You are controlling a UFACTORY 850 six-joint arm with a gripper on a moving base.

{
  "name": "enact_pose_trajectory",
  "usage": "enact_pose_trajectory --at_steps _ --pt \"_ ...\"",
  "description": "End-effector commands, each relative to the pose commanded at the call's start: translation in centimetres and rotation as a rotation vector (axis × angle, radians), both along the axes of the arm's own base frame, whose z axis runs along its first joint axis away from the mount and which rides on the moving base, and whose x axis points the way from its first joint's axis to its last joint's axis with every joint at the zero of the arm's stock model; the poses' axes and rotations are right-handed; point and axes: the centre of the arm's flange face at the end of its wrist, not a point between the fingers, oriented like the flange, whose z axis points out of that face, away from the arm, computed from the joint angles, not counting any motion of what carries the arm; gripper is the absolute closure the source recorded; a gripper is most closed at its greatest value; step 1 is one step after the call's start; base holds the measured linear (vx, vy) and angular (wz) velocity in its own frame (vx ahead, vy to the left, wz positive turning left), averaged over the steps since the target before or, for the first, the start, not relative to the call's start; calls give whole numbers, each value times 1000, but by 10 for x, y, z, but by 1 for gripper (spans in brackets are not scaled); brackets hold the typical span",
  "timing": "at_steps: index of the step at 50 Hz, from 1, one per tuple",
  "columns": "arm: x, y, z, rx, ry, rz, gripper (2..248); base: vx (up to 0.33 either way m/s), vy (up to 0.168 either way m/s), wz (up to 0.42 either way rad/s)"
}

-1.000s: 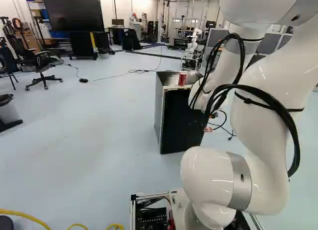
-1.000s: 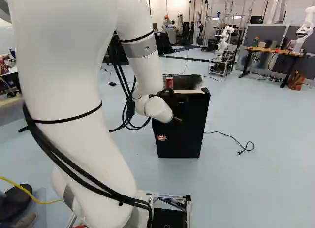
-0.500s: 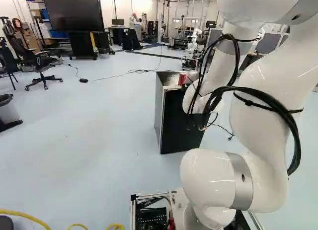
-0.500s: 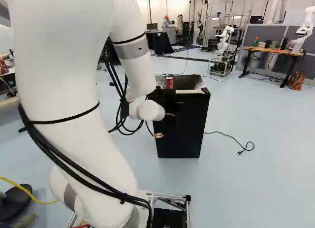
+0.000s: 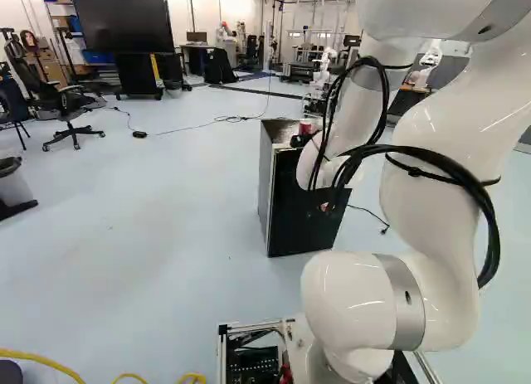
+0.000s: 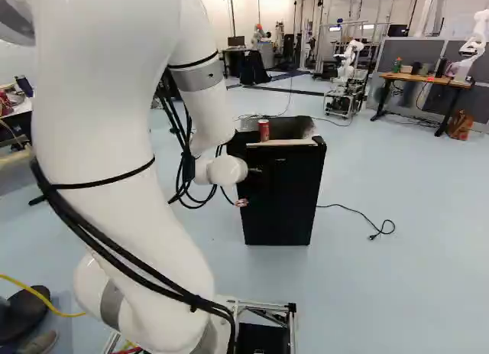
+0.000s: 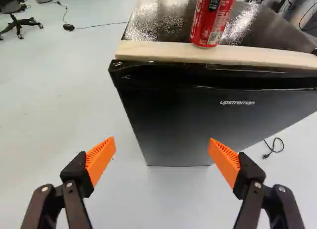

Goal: Grab a drink from the fridge

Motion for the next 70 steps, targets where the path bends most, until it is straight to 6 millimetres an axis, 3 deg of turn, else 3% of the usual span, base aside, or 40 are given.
enact_pose_trajectory --at_steps 42,70 --pt "61 -10 -1 -3 -69 8 3 0 0 0" --pt "75 -14 -2 -4 -76 5 3 0 0 0"
